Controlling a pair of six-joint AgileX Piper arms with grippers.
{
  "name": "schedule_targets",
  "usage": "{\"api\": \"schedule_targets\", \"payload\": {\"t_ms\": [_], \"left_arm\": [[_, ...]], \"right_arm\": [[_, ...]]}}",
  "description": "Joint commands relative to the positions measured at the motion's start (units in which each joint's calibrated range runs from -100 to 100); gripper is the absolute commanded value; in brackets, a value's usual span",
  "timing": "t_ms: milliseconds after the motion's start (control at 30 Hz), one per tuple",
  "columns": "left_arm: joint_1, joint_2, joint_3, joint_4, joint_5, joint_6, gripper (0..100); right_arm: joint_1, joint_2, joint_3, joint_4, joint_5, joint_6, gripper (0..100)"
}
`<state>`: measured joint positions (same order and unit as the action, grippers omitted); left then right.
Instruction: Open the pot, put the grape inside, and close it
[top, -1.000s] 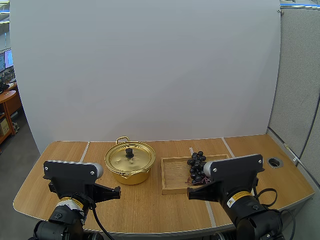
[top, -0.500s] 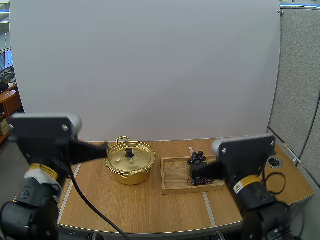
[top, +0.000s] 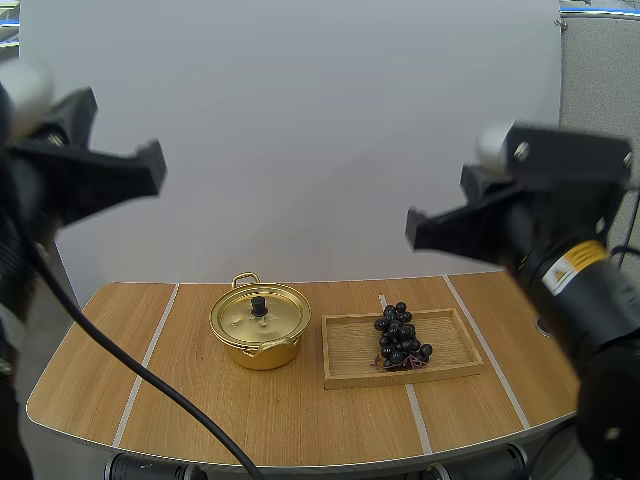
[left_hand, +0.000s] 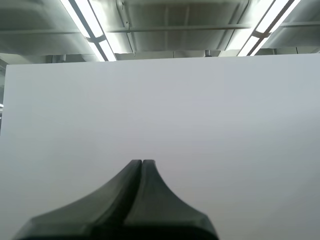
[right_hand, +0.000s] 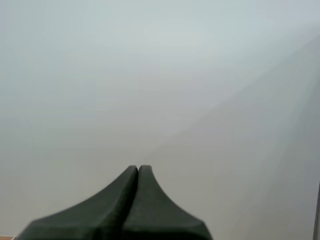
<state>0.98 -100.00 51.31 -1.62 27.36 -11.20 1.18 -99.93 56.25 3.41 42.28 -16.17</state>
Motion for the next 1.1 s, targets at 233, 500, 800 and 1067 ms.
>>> {"api": "schedule_targets", "payload": {"t_ms": [233,500,800,1067], "left_arm": [[-0.04,0.00,-8.24,0.23,0.11,-0.21,0],[-0.04,0.00,-10.66,0.23,10.60,-0.21,0],[-0.04,5.64,-10.87,0.23,23.37,3.19,0],[-0.04,17.26,-10.87,0.23,36.36,3.19,0]], "right_arm": [[-0.16,-0.07,-17.46,-0.64,6.67,0.34,0],[-0.16,-0.07,-20.83,-0.75,16.01,0.34,0],[-0.16,3.47,-20.94,-0.75,30.37,0.34,0],[-0.16,10.48,-20.94,-2.96,42.16,0.45,0]]}}
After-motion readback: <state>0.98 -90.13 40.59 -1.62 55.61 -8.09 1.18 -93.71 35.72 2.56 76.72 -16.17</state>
